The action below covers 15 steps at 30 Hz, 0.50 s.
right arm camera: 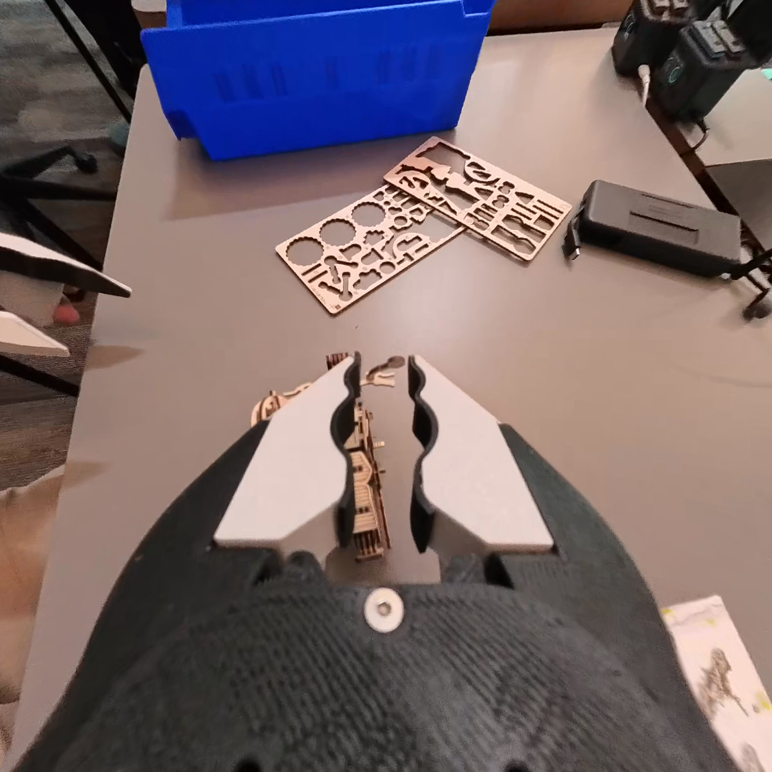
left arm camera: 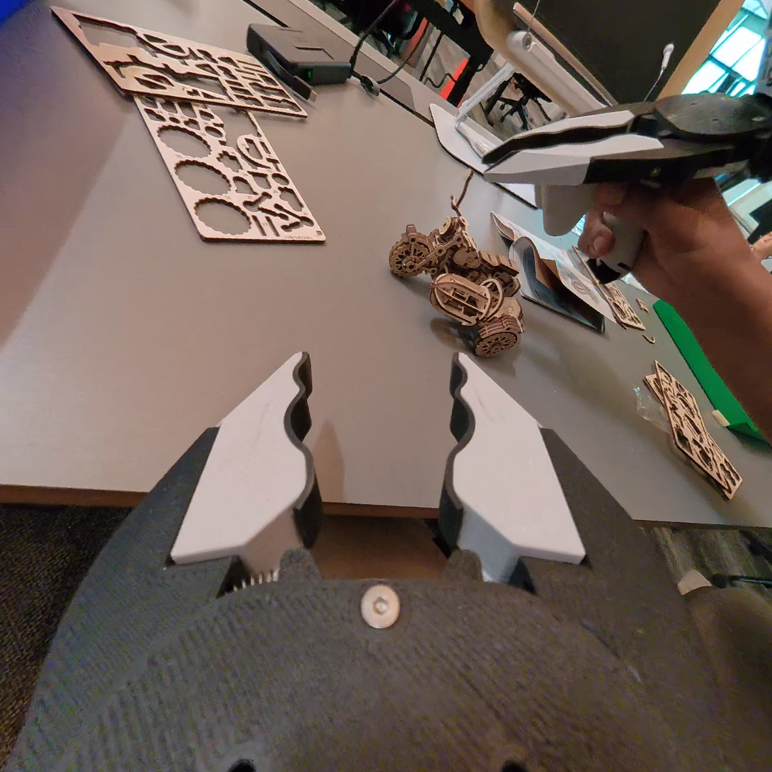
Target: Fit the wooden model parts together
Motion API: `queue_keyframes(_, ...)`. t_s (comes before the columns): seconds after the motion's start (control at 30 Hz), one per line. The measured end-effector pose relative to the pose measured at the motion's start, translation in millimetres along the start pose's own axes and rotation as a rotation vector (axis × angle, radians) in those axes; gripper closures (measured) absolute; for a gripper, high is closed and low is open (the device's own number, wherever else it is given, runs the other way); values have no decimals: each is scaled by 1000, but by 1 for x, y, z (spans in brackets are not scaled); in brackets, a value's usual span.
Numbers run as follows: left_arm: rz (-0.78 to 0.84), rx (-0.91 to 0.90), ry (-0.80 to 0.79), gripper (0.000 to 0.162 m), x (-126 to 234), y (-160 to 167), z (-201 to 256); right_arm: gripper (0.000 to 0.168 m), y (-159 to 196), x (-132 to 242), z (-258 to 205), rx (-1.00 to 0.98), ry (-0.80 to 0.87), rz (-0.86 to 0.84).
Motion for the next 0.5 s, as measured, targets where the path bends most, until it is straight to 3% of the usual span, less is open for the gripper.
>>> queue_keyframes(0.2,-1,6,5,96,0,0,0,147,6,-9,2,13,3,-48)
queue_keyframes(0.5,-3,7,16,96,0,1,1,143,11,18,-9,6,14,-8)
Point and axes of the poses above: each gripper's, where its closed fingertips meet, x back along the fingers, y out of its underside, z = x × y across the jaws, the point moved 3 cm from there along x, back along the fingers, and after that the axes turned 5 degrees about x, right-handed, at the moved point
